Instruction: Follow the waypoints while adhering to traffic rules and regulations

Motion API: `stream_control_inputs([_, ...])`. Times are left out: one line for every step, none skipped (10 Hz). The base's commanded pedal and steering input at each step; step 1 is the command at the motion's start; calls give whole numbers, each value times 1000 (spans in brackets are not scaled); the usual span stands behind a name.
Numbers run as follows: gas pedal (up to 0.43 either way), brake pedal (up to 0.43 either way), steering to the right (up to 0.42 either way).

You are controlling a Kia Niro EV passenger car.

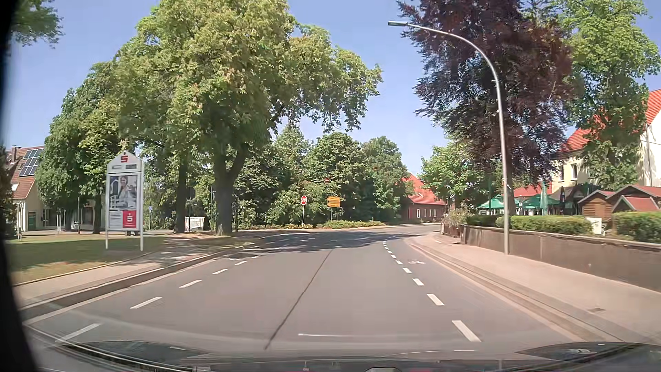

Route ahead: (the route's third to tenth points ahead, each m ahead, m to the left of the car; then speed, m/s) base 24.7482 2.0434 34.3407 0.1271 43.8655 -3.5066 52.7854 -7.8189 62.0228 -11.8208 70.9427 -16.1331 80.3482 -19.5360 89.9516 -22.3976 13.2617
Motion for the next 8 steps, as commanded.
stream_control_inputs([118,0,1])
stream_control_inputs([118,0,3])
stream_control_inputs([118,0,6])
stream_control_inputs([118,0,7])
stream_control_inputs([118,0,11])
stream_control_inputs([110,0,16])
stream_control_inputs([110,0,18])
stream_control_inputs([110,0,21])
